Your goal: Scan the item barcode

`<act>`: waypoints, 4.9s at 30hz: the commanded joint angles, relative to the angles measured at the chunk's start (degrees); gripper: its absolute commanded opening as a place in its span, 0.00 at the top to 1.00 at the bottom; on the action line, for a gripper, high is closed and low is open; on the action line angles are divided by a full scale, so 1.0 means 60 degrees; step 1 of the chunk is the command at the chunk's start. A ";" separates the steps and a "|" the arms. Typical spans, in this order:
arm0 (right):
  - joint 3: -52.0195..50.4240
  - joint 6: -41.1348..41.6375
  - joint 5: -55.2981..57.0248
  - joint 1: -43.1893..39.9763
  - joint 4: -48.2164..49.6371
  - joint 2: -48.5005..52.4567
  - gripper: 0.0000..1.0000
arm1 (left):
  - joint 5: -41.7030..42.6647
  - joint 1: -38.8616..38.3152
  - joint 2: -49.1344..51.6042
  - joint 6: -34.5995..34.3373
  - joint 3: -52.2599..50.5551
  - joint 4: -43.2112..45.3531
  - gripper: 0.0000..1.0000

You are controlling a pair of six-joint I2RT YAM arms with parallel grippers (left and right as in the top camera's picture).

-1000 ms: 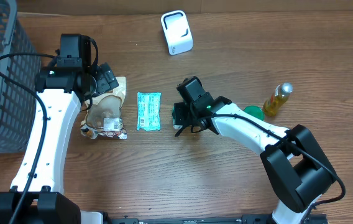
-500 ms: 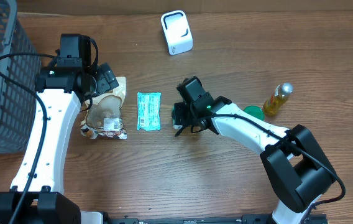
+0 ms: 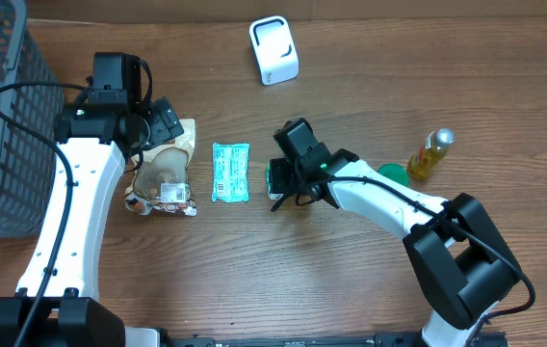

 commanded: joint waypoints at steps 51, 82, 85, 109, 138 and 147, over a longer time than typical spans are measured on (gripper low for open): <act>0.0805 -0.0517 0.3253 -0.0681 -0.2663 -0.0481 0.96 | 0.0011 0.0033 0.0026 0.0066 0.0091 0.0000 0.00; 0.1191 0.0302 0.2987 -0.0659 -0.2667 -0.0528 0.96 | 0.0011 0.0033 0.0026 0.0066 0.0091 0.0000 0.00; 0.1137 0.0302 0.2849 -0.0659 -0.2663 -0.0528 0.96 | 0.0011 0.0033 0.0026 0.0066 0.0091 0.0000 0.00; 0.1086 0.0302 0.2408 -0.0659 -0.2732 -0.0492 0.79 | 0.0011 0.0033 0.0026 0.0066 0.0091 0.0000 0.01; 0.1086 0.0302 0.3858 -0.1395 -0.1861 -0.0492 0.50 | 0.0011 0.0033 0.0026 0.0066 0.0091 0.0000 0.00; 0.1086 0.0302 0.3224 -0.1395 -0.2881 -0.0492 0.62 | 0.0011 0.0033 0.0026 0.0066 0.0091 0.0000 0.01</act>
